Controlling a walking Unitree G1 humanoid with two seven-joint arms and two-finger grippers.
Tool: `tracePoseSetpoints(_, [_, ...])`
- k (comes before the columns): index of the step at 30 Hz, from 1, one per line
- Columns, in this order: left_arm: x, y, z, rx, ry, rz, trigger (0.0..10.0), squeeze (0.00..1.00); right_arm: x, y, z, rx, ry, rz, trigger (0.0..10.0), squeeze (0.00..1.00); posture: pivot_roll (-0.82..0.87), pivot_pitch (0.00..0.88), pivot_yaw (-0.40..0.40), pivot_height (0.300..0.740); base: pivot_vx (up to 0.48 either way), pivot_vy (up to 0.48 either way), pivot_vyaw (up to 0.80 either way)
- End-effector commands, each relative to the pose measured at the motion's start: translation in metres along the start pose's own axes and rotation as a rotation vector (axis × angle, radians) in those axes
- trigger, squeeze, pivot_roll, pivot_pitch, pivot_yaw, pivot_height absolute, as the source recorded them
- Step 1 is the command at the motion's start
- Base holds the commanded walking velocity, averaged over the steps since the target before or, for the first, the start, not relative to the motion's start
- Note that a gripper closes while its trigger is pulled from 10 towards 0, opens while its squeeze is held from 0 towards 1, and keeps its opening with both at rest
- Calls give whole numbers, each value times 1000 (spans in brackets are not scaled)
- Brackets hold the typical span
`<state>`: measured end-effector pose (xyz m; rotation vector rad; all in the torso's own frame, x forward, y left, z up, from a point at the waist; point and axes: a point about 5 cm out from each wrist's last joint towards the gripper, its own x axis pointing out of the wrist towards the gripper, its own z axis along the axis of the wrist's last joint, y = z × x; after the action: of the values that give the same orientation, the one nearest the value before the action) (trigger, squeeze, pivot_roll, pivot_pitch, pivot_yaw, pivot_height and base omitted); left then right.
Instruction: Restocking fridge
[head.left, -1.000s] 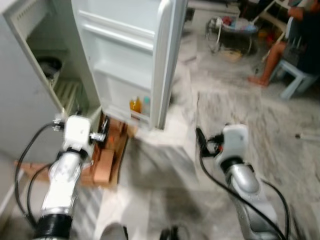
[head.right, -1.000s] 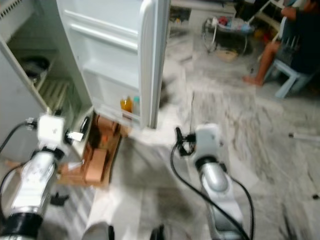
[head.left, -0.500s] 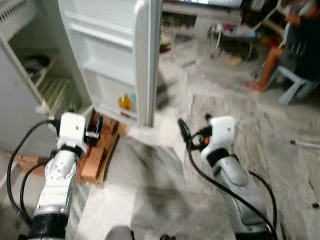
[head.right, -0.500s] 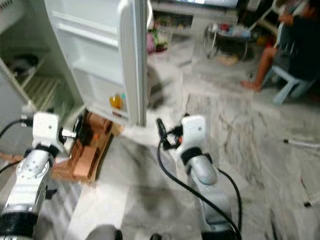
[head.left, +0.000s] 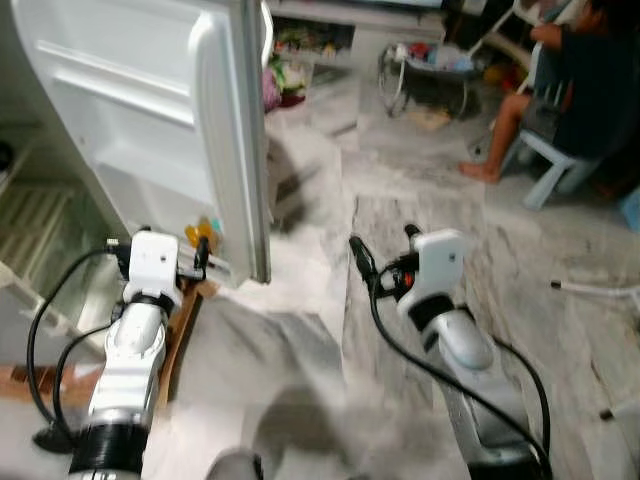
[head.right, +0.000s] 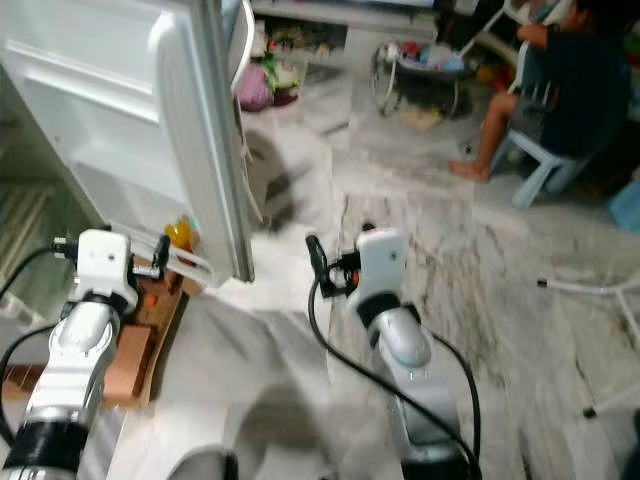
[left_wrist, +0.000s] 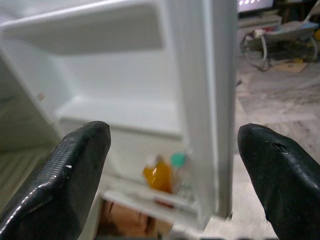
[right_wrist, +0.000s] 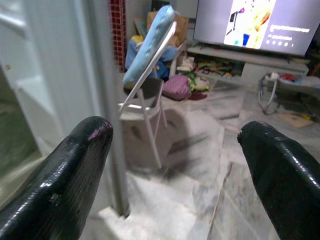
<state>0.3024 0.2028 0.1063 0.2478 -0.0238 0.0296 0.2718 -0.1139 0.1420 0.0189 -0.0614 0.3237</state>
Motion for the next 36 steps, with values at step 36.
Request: tracePoseSetpoints(36, [22, -49, 25, -6, -158, -283, 10000, 0, 0, -14, -9, -5, 5, -91, 10000, 0, 39, 73, -38, 740, 317, 0, -44])
